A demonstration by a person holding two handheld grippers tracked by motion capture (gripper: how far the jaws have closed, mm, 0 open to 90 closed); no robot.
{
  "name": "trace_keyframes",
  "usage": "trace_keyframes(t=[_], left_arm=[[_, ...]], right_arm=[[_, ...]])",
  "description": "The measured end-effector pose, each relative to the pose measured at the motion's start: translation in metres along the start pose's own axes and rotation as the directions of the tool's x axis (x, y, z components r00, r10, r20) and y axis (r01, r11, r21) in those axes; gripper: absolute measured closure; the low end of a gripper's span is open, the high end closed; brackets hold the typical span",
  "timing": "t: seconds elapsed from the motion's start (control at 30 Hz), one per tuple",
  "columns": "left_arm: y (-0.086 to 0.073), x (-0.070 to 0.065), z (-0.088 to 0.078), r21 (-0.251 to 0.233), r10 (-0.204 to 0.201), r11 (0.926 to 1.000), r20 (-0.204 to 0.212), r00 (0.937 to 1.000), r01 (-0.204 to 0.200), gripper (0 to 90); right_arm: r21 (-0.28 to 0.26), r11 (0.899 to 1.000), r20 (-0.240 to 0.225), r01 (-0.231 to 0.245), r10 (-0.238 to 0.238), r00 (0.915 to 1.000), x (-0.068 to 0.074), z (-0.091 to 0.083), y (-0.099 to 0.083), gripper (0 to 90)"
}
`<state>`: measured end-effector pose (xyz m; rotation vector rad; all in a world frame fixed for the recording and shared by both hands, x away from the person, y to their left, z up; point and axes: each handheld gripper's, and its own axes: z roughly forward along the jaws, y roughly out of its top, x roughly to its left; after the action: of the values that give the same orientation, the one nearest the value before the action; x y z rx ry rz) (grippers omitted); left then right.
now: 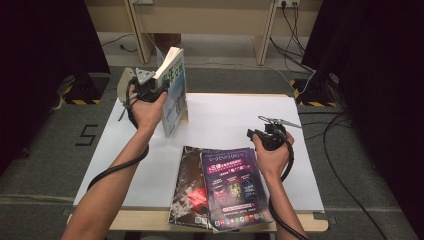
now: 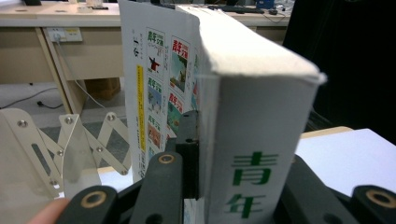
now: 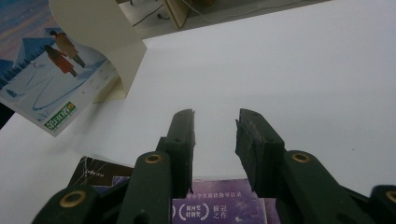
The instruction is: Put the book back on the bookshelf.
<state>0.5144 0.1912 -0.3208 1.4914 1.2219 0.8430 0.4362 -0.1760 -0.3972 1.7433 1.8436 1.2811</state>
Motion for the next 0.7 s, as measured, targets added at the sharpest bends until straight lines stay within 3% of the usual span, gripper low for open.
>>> trace_keyframes(t=[0.43,0.7], left_arm=[[0.019,-0.008,0.01,-0.041,0.0,0.9992,-0.012,0.9999,0.0,73.5],[0.016,-0.017,0.022,-0.029,0.01,0.9995,-0.001,0.9999,-0.01,73.4]], right_arm=[[-0.002,1.0,0.006,0.005,-0.005,1.0,-0.003,0.0,0.0,66.9],[0.004,1.0,0.001,0.001,-0.001,1.0,-0.003,0.001,-0.001,67.0]])
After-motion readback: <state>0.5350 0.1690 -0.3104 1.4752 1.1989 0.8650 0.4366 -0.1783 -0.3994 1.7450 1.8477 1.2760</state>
